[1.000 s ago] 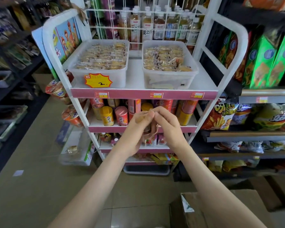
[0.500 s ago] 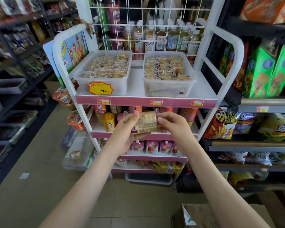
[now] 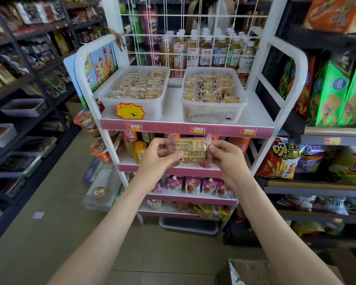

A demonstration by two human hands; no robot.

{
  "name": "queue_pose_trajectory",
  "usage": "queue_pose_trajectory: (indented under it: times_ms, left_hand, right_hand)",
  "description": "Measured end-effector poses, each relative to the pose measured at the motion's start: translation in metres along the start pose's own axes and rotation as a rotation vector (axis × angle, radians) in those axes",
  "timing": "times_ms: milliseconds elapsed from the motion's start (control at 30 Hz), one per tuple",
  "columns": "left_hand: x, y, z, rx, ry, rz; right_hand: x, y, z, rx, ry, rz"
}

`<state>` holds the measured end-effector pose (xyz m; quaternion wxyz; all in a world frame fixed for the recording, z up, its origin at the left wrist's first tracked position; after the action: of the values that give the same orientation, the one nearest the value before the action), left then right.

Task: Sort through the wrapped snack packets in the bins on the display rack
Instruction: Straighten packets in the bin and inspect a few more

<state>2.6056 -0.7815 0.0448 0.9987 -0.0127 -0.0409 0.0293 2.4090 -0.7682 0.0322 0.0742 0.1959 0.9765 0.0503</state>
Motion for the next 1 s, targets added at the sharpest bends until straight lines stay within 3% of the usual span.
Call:
queue_pose_trajectory:
  times_ms: [367,500,567,633,700,800,900,1000]
  left_hand:
    - [-0.021,-0.006,0.016,-0.006,0.088,-0.065]
    - [-0.04,-0.016,0.028,0.01,0.106,-0.085]
    - [-0.051,-0.023,0.04,-0.007,0.117,-0.093]
    - [-0.063,-0.032,0.054,-0.02,0.113,-0.09]
    - [-0.074,-0.044,0.07,-0.061,0.084,-0.07]
    - [-0.09,-0.059,0.099,-0.132,0.018,-0.053]
    - [-0.105,-0.076,0.125,-0.085,0.086,-0.146]
    - [-0.116,-0.099,0.147,-0.179,0.005,-0.293]
  right_hand:
    - [0.012,-0.009,-0.019,-0.006,-0.12,-0.073]
    - [0.028,-0.02,-0.031,0.011,-0.05,-0.041]
    - [0.037,-0.027,-0.047,0.178,0.18,0.024]
    - [0.039,-0.027,-0.071,0.466,0.478,0.076]
    - [0.027,-0.019,-0.094,0.761,0.626,0.05]
    - [0.003,-0.023,-0.107,0.978,0.772,-0.051]
    - [-0.008,-0.049,-0.12,0.846,0.629,0.001]
    - [-0.007,-0.088,-0.141,0.685,0.394,0.074]
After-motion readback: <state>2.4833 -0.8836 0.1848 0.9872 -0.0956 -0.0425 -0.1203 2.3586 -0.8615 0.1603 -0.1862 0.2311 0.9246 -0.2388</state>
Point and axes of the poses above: each hand's wrist, its own y-axis away from the middle knuckle, its own x-axis out of the back of the hand, z = x × y, the point moved 6 cm from there along -y, towards the middle knuckle, and after that the axes turned 10 degrees about z, right-handed, at the moved point
